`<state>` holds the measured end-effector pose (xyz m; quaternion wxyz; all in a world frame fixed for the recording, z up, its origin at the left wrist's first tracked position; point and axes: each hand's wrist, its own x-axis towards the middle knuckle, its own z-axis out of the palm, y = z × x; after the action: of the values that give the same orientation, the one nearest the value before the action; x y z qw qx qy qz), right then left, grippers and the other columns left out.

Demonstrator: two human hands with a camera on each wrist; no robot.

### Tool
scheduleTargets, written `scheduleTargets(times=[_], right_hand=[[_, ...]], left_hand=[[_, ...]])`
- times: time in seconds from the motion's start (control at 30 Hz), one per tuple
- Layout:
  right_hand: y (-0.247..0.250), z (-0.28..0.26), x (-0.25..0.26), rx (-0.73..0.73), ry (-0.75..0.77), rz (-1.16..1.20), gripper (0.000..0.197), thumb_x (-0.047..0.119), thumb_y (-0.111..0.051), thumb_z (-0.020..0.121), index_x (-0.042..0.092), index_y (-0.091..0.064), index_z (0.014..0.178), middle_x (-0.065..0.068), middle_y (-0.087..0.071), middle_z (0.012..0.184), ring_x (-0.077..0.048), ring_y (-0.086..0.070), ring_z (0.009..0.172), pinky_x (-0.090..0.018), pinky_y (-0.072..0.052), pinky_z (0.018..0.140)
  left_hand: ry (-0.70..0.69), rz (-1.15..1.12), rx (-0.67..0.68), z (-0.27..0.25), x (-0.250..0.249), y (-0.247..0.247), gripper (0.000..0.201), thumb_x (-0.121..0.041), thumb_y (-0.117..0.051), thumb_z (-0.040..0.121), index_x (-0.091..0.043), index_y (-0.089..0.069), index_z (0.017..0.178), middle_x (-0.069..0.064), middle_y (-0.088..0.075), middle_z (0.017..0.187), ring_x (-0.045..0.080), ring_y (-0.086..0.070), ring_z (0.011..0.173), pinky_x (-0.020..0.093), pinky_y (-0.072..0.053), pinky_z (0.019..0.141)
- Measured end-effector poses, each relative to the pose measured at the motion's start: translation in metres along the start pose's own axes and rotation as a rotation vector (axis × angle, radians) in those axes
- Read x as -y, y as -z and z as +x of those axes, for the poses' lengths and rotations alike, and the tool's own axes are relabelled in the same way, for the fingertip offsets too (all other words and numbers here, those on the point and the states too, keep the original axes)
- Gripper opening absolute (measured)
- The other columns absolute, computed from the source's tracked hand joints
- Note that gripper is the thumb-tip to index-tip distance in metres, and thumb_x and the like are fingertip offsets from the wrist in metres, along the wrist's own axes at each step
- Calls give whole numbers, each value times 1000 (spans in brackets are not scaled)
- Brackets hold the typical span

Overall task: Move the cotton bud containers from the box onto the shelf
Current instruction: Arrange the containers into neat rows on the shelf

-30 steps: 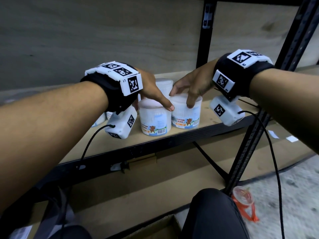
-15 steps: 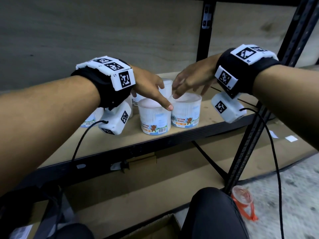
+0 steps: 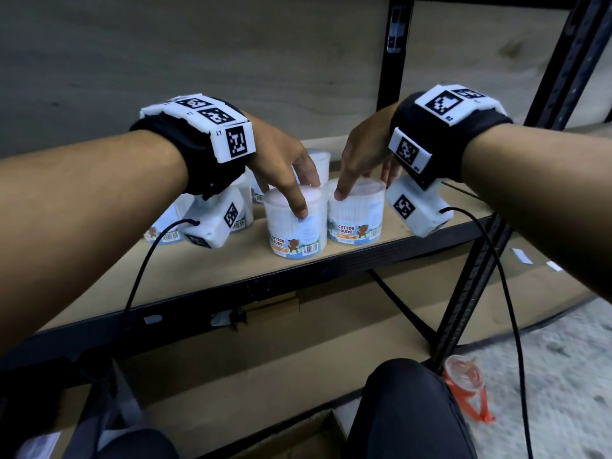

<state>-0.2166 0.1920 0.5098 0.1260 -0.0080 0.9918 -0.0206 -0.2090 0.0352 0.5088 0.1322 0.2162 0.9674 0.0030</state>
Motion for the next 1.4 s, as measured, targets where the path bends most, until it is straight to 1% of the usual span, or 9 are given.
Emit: scheduleTargets(times=[0.17,0.27,0.43,0.53,0.67,0.8,1.03,1.27,1.4], right_hand=[[1,-1,1,-20,14,-12,62,46,-83,72,16,-64,123,-7,-67,112,-17,-64,76,-35,-56,84],[1,-1,1,5,26,-12,60,45,-83,72,18,-65,123,-7,-67,114,-19,-65,83,-38,-55,90],[0,-4,-2,48,70,31,54,33,-82,77,22,-65,127,-6,-65,123,-26,-65,101,-39,-54,94],[0,-4,-6,54,107,49,48,25,-80,79,24,-65,125,-1,-65,116,-18,-64,93,-30,-56,79],[-1,0,-12,60,131,60,53,21,-82,77,32,-63,126,0,-62,128,-26,-63,111,-39,-54,94],[-3,4,-20,114,168,141,54,6,-77,81,26,-62,128,-2,-61,134,-25,-62,116,-27,-56,78],[-3,11,-28,145,202,189,55,1,-76,79,28,-62,125,3,-61,135,-19,-63,113,-33,-53,93],[-2,11,-30,139,210,203,55,2,-76,80,30,-62,126,6,-62,132,-12,-63,106,-29,-53,88],[-3,11,-30,135,202,193,56,3,-77,80,31,-62,126,7,-61,133,-16,-61,114,-36,-50,99]], left_hand=[[-4,-60,-4,6,0,1,54,-40,-83,73,-29,-64,123,-23,-69,77,-8,-64,58,31,-55,93],[-9,-109,19,10,6,-1,61,-44,-86,66,-25,-66,120,-10,-68,113,7,-70,87,37,-59,86],[32,-135,-5,14,8,-6,61,-55,-88,56,-21,-73,105,0,-72,105,23,-69,100,42,-62,75],[79,-106,-26,17,5,-7,82,-68,-86,42,-15,-72,104,6,-70,105,30,-71,92,43,-62,70],[147,-92,-25,21,1,-7,99,-77,-83,28,-12,-72,102,14,-69,107,33,-75,78,44,-62,70],[240,-77,-45,26,-1,-8,111,-84,-79,22,-9,-71,104,15,-68,111,30,-75,64,41,-61,77],[309,-55,-94,29,-11,-8,86,-74,-75,59,-5,-58,107,11,-67,117,23,-69,59,26,-53,65],[313,-79,-70,32,-10,-8,95,-74,-76,57,-4,-57,119,13,-67,115,26,-71,64,33,-57,80],[315,-53,-80,30,-13,-8,87,-75,-75,59,-5,-60,108,12,-68,115,21,-70,61,26,-52,63]])
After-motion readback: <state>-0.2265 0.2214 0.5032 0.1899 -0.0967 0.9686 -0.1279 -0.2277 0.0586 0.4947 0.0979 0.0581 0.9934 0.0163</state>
